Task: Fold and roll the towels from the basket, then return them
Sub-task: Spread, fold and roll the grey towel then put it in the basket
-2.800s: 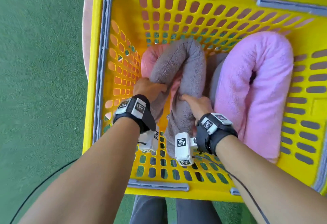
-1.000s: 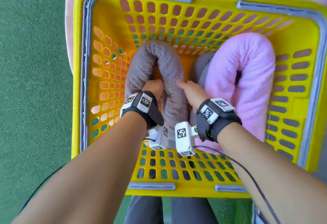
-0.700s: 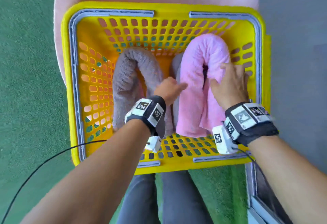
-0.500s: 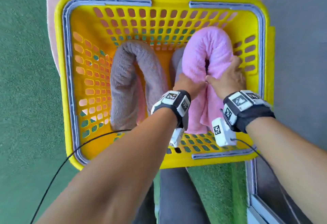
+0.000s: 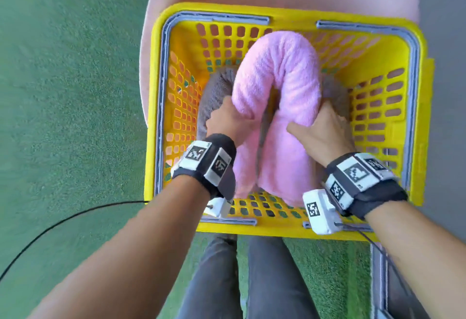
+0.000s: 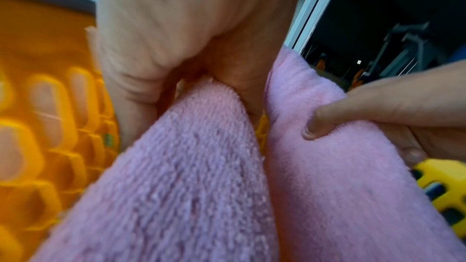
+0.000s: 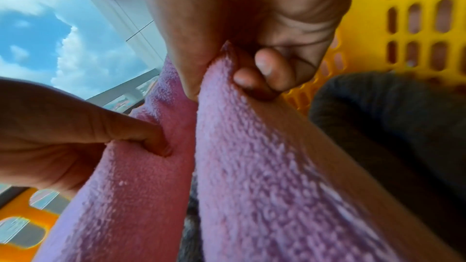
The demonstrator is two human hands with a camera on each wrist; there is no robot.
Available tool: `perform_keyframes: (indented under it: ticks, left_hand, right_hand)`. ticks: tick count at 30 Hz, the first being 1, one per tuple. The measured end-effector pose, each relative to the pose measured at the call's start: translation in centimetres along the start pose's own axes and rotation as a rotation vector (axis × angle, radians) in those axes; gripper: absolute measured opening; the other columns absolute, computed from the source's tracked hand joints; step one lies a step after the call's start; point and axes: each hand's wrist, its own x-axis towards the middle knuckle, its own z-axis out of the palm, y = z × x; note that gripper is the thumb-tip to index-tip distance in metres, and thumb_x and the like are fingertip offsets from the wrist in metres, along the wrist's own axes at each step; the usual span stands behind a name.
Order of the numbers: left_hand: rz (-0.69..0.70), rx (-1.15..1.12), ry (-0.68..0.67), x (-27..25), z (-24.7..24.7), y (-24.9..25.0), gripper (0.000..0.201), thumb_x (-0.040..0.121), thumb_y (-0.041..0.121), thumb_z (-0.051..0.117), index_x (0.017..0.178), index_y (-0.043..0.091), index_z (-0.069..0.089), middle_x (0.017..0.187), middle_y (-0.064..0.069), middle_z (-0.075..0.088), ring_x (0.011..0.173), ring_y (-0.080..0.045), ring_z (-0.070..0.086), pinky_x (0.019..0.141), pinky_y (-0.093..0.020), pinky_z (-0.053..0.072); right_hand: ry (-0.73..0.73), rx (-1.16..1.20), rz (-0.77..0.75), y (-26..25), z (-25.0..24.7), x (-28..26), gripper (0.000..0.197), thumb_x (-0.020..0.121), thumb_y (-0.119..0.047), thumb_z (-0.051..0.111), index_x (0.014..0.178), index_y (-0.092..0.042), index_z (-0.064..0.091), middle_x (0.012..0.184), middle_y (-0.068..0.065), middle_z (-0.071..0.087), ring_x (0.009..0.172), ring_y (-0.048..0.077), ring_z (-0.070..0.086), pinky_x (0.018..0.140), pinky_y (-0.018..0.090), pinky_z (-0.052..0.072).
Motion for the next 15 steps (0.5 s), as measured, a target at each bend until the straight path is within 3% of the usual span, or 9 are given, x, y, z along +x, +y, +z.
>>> perform_keyframes:
  ticks: [4, 10, 13, 15]
  left_hand:
    - [-0.111, 0.101, 0.116, 1.2, -3.2, -3.3, 0.062, 0.079, 0.037, 0.068, 0.127, 0.006, 0.044, 0.121, -0.016, 0.058, 0.111, -0.036, 0.056, 0.090, -0.039, 0.046]
    - [-0.176, 0.136, 0.008, 3.6, -1.6, -4.3, 0.067, 0.093, 0.026, 0.054, 0.145, -0.001, 0.023, 0.142, -0.023, 0.041, 0.129, -0.038, 0.042, 0.106, -0.042, 0.036]
    - [-0.174, 0.093, 0.047, 3.3, -1.1, -3.8, 0.068, 0.093, 0.023, 0.052, 0.147, 0.002, 0.017, 0.143, -0.024, 0.037, 0.129, -0.040, 0.041, 0.106, -0.046, 0.035]
    - [-0.121, 0.033, 0.155, 2.3, -1.0, -2.9, 0.068, 0.088, 0.013, 0.049, 0.146, 0.006, 0.015, 0.142, -0.024, 0.031, 0.128, -0.044, 0.037, 0.104, -0.048, 0.034]
  right_hand:
    - [-0.076, 0.009, -0.071, -4.3, 4.3, 0.6, 0.058, 0.076, -0.040, 0.068, 0.118, -0.007, 0.045, 0.118, 0.025, 0.060, 0.110, 0.042, 0.056, 0.086, 0.043, 0.043]
    - [-0.211, -0.043, 0.001, -4.8, 9.1, 3.5, 0.069, 0.076, -0.037, 0.074, 0.126, -0.003, 0.040, 0.127, 0.024, 0.052, 0.116, 0.041, 0.053, 0.090, 0.041, 0.043]
    - [-0.261, 0.083, 0.002, -3.6, 9.2, 4.0, 0.069, 0.072, -0.050, 0.072, 0.120, -0.007, 0.048, 0.117, 0.019, 0.060, 0.103, 0.039, 0.062, 0.087, 0.046, 0.051]
    - [-0.216, 0.223, 0.041, -2.1, 8.2, 4.4, 0.072, 0.071, -0.061, 0.062, 0.122, -0.012, 0.053, 0.113, 0.016, 0.065, 0.099, 0.037, 0.064, 0.087, 0.049, 0.052]
